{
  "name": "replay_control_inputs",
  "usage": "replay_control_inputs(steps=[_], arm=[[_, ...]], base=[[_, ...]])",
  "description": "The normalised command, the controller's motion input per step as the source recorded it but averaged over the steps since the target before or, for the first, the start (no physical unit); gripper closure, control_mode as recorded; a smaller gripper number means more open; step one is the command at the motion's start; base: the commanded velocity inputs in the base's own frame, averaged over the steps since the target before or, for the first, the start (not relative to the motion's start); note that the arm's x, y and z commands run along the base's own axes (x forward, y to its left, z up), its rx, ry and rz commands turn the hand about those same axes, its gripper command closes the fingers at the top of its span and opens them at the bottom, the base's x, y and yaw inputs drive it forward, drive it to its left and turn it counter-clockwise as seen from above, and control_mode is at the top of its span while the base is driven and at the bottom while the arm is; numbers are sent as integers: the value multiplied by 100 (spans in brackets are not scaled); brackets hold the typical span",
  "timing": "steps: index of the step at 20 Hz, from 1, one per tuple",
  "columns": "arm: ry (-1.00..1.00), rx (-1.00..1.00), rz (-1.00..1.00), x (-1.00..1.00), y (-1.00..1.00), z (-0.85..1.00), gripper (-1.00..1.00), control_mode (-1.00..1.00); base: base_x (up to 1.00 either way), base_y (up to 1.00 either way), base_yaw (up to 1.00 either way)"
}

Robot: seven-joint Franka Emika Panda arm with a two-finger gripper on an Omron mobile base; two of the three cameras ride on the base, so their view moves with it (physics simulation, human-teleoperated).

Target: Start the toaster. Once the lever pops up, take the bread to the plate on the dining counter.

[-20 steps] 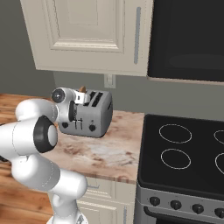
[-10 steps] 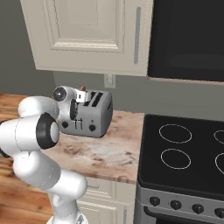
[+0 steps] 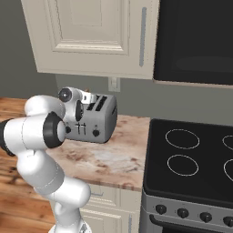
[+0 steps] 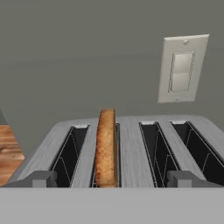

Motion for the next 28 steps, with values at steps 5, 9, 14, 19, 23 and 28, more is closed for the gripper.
replay_control_inputs(steps=[5,9,14,19,23,28], arm=[[0,0,0,0,0,0,-100,-100],[0,0,0,0,4,-1,-100,-100],[1,0,0,3,4,0,-100,-100],[0,0,0,2,1,0,-100,-100],[0,0,0,9,0,0,-100,-100],[1,0,0,11,0,-1,-100,-100]], base=[[0,0,0],[0,0,0],[0,0,0],[0,0,0],[0,0,0],[0,0,0]])
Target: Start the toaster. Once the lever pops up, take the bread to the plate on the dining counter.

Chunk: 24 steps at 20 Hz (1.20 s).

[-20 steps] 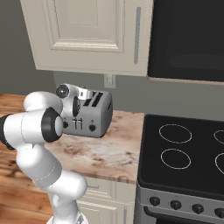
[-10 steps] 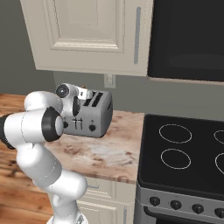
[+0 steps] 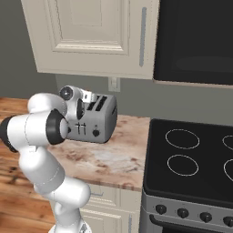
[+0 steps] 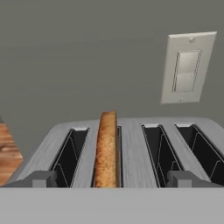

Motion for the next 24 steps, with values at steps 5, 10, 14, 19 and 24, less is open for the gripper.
replay_control_inputs(steps=[5,10,14,19,24], arm=[[4,0,0,9,0,0,-100,-100],[6,0,0,4,0,-2,-100,-100],[5,0,0,0,0,0,-100,-100],[0,0,0,3,0,0,-100,-100],[0,0,0,0,0,-2,-100,-100]], base=[[0,0,0],[0,0,0],[0,0,0],[0,0,0],[0,0,0]])
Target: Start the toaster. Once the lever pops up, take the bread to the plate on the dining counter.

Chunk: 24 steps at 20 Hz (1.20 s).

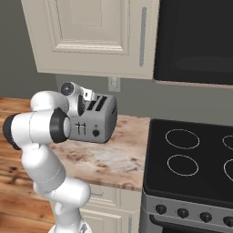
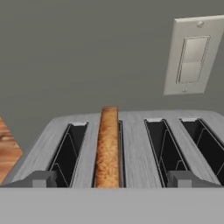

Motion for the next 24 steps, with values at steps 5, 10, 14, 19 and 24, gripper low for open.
replay_control_inputs(steps=[5,10,14,19,24], arm=[[0,0,0,0,0,-4,-100,-100],[0,0,0,0,0,-2,-100,-100],[0,0,0,0,0,-4,-100,-100],[0,0,0,0,0,-6,-100,-100],[0,0,0,0,0,-4,100,-100]], base=[[0,0,0],[0,0,0],[0,0,0],[0,0,0],[0,0,0]])
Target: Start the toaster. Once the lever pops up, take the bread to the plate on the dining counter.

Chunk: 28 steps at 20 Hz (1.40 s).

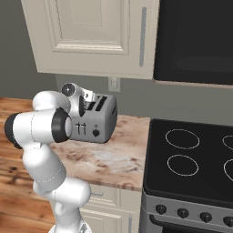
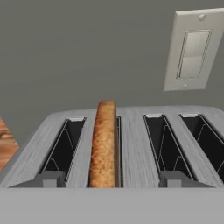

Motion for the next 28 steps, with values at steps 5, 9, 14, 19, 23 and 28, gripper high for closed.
replay_control_inputs(steps=[5,9,14,19,23,28], arm=[[0,0,0,0,0,0,100,-100],[0,0,0,0,0,0,100,-100],[0,0,0,0,0,0,100,-100],[0,0,0,0,0,0,100,-100],[0,0,0,0,0,0,100,-100],[0,0,0,0,0,0,100,-100]], base=[[0,0,0],[0,0,0],[0,0,0],[0,0,0],[0,0,0],[0,0,0]])
